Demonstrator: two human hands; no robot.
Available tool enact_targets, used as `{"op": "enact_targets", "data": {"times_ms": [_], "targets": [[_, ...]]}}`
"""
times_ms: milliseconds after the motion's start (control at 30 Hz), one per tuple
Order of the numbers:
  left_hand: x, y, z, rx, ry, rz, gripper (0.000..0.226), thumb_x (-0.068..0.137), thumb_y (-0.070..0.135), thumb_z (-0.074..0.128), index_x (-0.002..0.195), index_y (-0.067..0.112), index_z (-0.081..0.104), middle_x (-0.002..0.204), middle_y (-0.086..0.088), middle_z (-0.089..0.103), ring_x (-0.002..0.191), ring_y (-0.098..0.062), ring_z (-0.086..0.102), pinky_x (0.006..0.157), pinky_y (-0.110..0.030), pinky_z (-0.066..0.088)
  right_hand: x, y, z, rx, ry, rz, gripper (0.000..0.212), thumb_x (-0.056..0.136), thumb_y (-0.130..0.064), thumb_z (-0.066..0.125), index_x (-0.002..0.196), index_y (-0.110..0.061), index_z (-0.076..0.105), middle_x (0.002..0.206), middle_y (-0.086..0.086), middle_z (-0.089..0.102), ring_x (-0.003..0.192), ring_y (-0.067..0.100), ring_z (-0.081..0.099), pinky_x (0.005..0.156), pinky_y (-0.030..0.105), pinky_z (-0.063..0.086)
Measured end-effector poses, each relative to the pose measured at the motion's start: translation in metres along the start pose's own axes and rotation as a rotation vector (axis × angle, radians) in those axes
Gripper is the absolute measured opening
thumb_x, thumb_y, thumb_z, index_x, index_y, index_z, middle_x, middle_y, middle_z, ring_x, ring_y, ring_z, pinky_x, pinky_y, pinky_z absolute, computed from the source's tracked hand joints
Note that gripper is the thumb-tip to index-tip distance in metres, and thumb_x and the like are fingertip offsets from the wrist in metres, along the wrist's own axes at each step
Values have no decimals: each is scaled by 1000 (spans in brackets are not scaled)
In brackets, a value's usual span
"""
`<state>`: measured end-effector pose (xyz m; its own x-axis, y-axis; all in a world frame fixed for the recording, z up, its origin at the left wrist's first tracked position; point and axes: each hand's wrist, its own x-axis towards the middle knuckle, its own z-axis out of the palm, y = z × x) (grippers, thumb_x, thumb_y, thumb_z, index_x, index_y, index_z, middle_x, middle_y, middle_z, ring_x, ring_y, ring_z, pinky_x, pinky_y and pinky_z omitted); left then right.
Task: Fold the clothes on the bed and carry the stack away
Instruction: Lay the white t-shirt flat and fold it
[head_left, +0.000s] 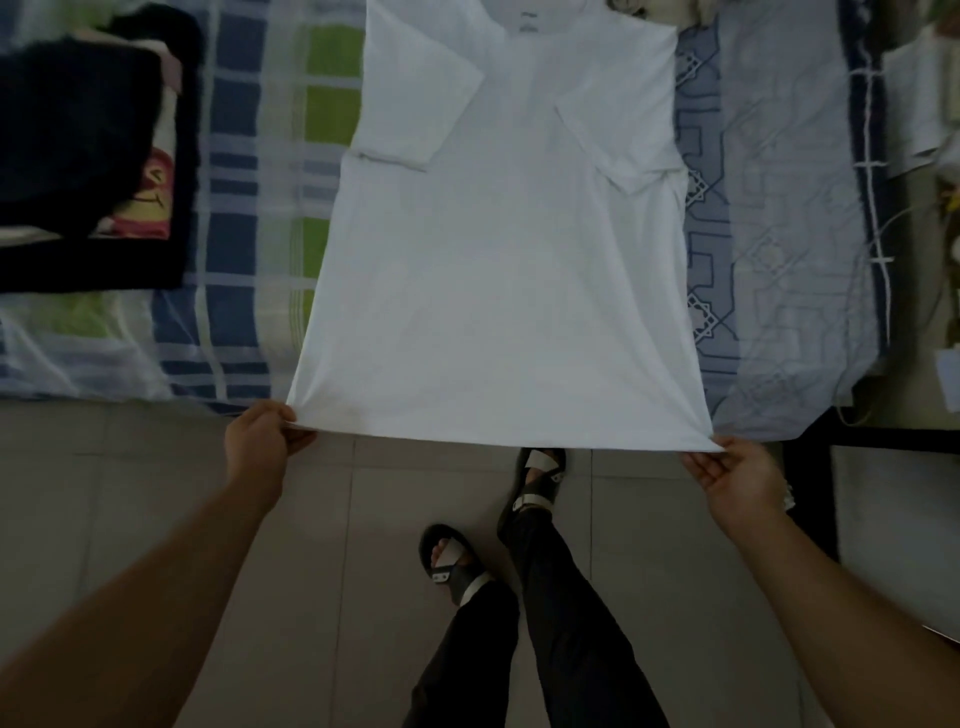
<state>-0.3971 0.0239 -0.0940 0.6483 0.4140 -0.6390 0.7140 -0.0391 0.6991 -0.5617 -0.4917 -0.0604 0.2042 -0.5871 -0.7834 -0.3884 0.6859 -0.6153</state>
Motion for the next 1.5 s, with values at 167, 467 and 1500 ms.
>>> {"op": "enact_targets", "data": {"times_ms": [167, 467, 1500], "targets": [[2, 6, -1, 134, 32, 48, 25, 83, 16, 83, 72, 7, 62, 77, -7, 70, 67, -20, 74, 61, -28, 63, 6, 0, 4, -207, 6, -68, 17, 95, -3, 68, 85, -10, 56, 91, 11, 65, 79, 20, 66, 60, 23, 62], [-4, 84, 3, -107, -14, -46, 24, 89, 1, 67, 74, 18, 62, 67, -6, 61, 50, -18, 57, 46, -25, 51, -2, -74, 41, -79, -74, -130, 27, 94, 6, 51, 94, -14, 68, 71, 6, 67, 44, 13, 55, 44, 19, 45], [180, 248, 193, 475, 125, 295, 30, 85, 41, 67, 113, 37, 59, 95, 15, 62, 85, -13, 63, 66, -26, 50, 143, -189, 244, -796, 214, -486, 31, 92, -21, 66, 122, -15, 66, 116, 13, 70, 100, 27, 66, 90, 39, 54]]}}
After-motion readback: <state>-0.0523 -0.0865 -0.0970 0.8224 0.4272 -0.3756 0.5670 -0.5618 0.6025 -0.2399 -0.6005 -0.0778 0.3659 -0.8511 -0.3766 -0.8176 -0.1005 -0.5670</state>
